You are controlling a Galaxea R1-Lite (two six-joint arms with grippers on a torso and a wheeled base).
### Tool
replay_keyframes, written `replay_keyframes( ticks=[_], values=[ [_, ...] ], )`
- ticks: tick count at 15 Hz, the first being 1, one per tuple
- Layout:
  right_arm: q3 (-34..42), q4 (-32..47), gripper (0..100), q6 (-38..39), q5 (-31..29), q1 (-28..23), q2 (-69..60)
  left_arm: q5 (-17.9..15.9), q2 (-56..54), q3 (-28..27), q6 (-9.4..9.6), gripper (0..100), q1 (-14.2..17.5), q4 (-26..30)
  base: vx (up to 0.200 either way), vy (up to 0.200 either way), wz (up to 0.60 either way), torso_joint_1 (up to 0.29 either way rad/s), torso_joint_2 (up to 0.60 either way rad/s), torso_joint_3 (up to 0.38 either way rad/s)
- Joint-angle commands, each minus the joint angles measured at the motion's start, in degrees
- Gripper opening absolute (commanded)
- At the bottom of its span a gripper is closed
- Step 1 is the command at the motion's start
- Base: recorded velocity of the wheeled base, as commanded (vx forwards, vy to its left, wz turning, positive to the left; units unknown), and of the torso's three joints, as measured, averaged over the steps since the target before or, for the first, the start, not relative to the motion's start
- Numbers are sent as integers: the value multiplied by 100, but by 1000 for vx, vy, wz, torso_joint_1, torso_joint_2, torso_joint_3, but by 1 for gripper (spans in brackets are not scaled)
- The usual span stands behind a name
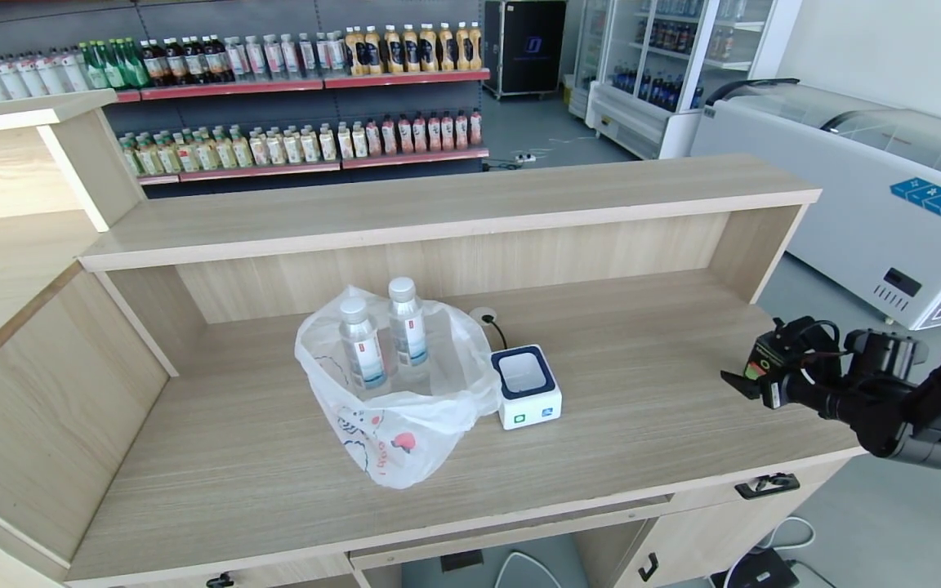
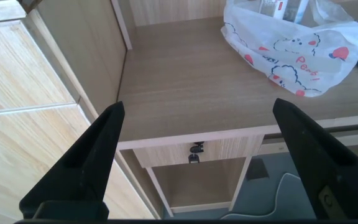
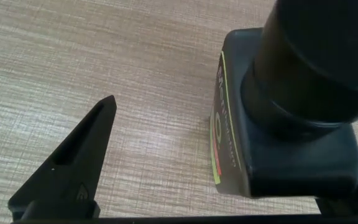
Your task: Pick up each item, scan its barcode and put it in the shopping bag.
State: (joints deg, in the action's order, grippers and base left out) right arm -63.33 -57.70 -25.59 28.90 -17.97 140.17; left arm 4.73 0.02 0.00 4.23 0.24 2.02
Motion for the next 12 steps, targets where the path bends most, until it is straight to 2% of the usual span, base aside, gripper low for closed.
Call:
replay_keyframes(
  ticks=[1, 2, 3, 12],
  values=[
    [-83, -5, 100, 28, 1, 13, 28, 2, -2, 0, -1, 100, 2, 0, 0, 0, 0, 0, 0, 0],
    [-83, -5, 100, 28, 1, 13, 28, 2, -2, 0, -1, 100, 2, 0, 0, 0, 0, 0, 0, 0],
    [-180, -5, 0, 36, 10, 13, 28, 2, -2, 0, -1, 100, 2, 0, 0, 0, 0, 0, 0, 0],
    [-145, -259, 0, -201, -25, -14, -341, 2, -2, 0, -1, 100, 2, 0, 0, 0, 0, 0, 0, 0]
  ],
)
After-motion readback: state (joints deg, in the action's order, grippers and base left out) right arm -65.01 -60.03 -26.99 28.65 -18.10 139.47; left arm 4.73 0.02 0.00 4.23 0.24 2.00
